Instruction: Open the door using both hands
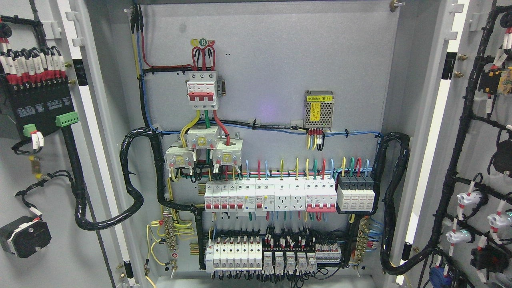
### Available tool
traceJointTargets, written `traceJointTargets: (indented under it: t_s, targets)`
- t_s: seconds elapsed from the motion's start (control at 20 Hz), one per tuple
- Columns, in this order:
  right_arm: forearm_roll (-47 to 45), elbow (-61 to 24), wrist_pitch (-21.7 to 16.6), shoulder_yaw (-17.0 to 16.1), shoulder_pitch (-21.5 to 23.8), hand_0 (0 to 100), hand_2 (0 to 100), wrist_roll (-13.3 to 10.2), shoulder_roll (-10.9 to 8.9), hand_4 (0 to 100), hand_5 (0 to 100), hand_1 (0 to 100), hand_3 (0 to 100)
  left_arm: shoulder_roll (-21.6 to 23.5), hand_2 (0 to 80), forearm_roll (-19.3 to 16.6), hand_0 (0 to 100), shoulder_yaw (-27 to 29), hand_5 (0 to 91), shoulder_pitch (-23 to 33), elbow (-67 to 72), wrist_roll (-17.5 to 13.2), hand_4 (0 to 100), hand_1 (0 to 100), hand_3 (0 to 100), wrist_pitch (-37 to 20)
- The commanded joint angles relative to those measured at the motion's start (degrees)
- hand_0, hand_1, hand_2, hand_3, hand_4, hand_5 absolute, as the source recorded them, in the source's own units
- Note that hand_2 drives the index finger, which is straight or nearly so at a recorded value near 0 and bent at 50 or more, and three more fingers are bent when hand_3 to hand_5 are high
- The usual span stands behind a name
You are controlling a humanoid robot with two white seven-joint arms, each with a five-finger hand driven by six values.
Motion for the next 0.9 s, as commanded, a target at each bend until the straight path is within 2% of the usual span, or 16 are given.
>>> traceJointTargets:
  t_s: [0.0,0.25,0.75,0.85]
  targets:
    - [-2.1,1.7,0.1,-1.8,0.7,0,0,1.6,-1.52,0,0,0,0,1.9,0.0,0.6,0,3.1,0.0,-2.3,4.4,0.3,4,0,0,-2.2]
    - [-3.5,3.2,0.3,-2.6,0.7,0,0,3.8,-1.61,0,0,0,0,2.6,0.0,0.6,0,3.2,0.0,-3.6,7.7,0.3,4,0,0,-1.1]
    - [-5.5,6.1,0.4,-4.7,0.7,0,0,4.1,-2.13,0,0,0,0,2.6,0.0,0.3,0,2.9,0.0,-8.7,12.5,0.0,4,0,0,12.8]
    - [-5.6,6.1,0.4,-5.2,0.7,0,0,4.1,-2.22,0,0,0,0,2.6,0.0,0.3,0,2.7,0.0,-9.2,13.0,-0.1,4,0,0,13.4]
